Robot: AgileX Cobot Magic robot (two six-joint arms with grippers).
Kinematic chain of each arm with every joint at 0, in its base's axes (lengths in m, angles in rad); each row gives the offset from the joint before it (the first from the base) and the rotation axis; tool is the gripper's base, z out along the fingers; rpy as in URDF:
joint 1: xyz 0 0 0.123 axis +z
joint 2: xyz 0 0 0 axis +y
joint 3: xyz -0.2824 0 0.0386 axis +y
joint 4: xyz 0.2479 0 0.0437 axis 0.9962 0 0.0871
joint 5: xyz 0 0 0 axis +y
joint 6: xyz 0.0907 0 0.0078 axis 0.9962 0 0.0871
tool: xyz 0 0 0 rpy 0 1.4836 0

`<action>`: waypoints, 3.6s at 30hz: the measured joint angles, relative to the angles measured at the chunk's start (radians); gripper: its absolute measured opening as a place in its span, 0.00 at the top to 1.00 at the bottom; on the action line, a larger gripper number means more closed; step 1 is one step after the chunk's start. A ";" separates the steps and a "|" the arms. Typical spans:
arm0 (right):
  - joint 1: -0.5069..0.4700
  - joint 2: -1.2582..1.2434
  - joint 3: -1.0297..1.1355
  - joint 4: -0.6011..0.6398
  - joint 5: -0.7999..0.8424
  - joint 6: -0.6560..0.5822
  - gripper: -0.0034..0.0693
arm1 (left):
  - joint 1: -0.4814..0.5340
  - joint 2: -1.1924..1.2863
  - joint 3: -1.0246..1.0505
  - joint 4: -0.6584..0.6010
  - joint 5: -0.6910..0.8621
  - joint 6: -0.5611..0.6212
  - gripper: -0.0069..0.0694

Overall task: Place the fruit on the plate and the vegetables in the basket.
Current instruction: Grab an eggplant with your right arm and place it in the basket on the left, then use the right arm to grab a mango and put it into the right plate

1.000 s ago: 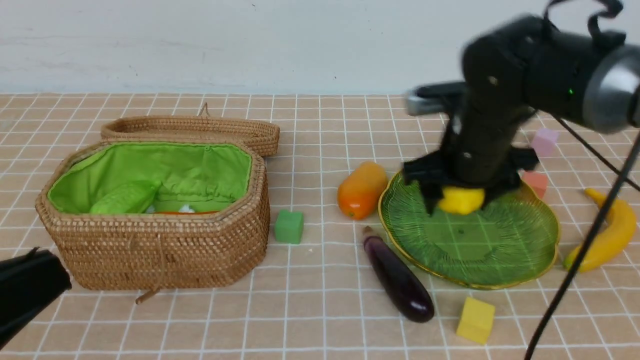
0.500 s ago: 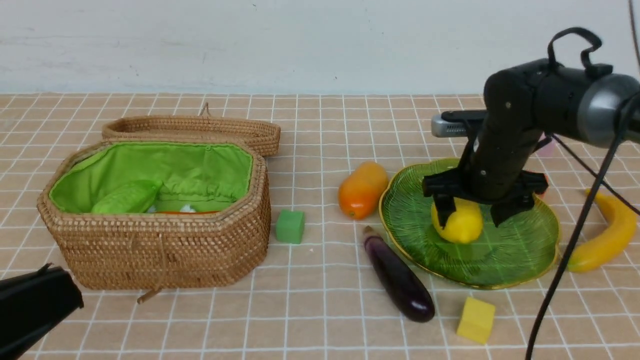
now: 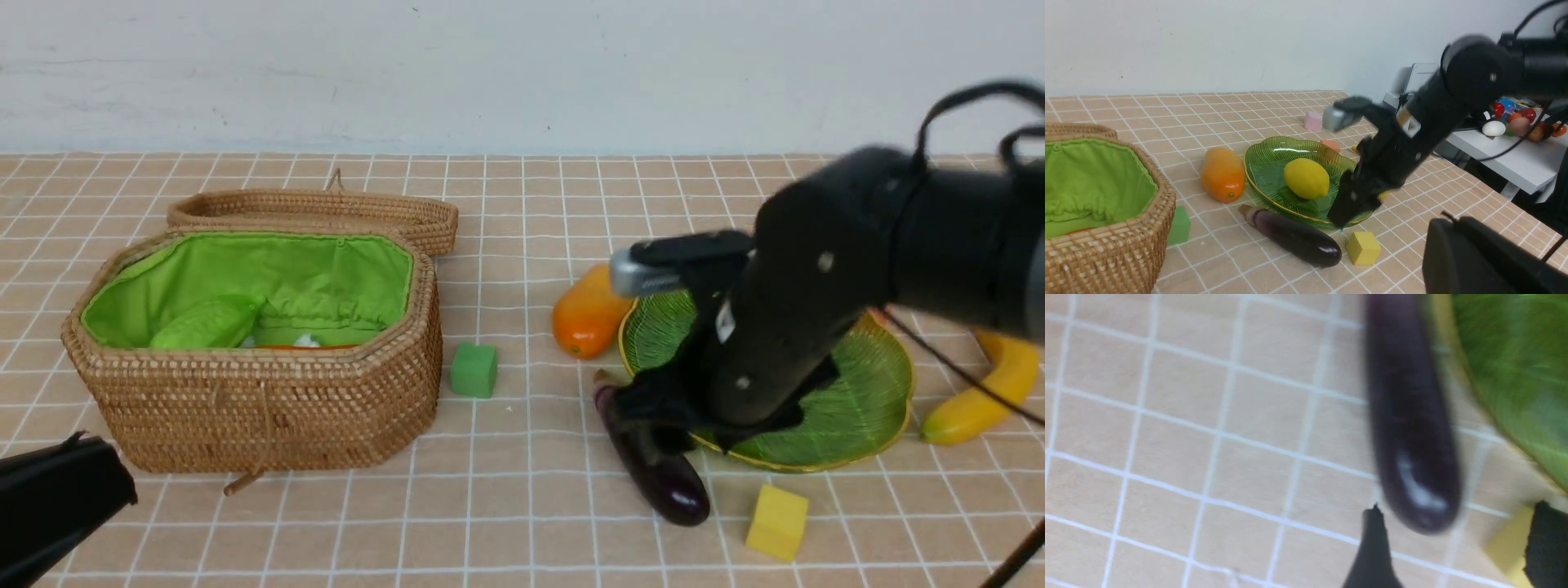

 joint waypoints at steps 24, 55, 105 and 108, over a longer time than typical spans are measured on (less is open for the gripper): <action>0.006 0.218 0.015 -0.014 -0.171 0.014 0.21 | 0.000 0.000 0.000 0.000 0.024 0.000 0.93; 0.186 0.550 -0.956 0.379 -0.084 -0.791 0.13 | 0.000 -0.001 -0.001 0.218 0.185 -0.077 0.91; -0.154 0.698 -0.986 0.157 0.156 0.074 0.14 | -0.001 -0.001 -0.001 0.157 0.168 -0.029 0.88; -0.146 0.702 -0.986 0.157 0.126 0.070 0.14 | -0.001 -0.001 -0.001 0.157 0.168 -0.029 0.88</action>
